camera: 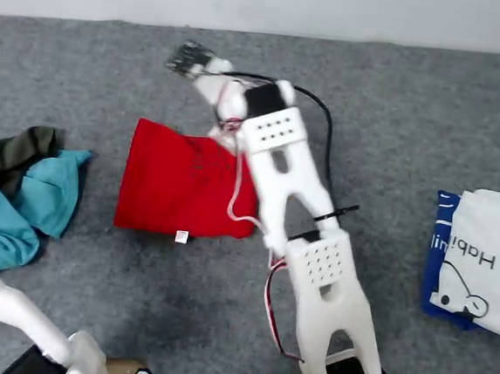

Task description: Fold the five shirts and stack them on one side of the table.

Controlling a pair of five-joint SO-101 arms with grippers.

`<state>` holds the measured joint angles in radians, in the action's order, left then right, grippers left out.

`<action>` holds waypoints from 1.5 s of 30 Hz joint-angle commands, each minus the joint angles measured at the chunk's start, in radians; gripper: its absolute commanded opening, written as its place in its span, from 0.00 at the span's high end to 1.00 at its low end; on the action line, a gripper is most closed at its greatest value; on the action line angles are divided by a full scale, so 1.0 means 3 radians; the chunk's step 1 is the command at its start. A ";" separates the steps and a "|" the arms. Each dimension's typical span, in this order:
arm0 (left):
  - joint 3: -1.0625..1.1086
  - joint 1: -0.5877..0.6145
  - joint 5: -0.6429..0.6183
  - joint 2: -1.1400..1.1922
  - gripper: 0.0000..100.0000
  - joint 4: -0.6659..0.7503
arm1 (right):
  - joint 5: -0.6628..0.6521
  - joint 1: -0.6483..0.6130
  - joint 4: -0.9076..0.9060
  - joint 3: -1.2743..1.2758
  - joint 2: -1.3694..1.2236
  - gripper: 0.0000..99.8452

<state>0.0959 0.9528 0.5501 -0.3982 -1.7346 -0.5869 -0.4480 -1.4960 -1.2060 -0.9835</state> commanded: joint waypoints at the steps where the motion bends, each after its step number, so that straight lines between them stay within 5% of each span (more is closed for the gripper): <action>1: -0.0018 -0.0026 0.0010 -0.0123 0.98 0.0010 | -0.0026 0.0182 0.0171 -0.0077 -0.0228 0.99; 10: -0.0023 -0.0026 0.0010 -0.0123 0.98 -0.0036 | -0.0015 0.0320 0.0381 -0.0169 -0.0473 0.99; 17: -0.0023 -0.0026 0.0010 -0.0123 0.98 -0.0036 | -0.0026 -0.0274 0.0274 -0.0793 -0.0320 0.99; 30: -0.0023 -0.0005 0.0010 -0.0123 0.98 -0.0036 | -0.0031 -0.1056 0.1031 -0.0808 -0.1071 0.99; 45: -0.0018 -0.0015 0.0010 -0.0123 0.98 -0.0031 | -0.0036 -0.0775 0.0990 -0.1391 -0.0928 0.99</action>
<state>0.0959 0.9528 0.5501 -0.3982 -1.7346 -0.5869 -0.7089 -1.2029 -1.5758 -1.3226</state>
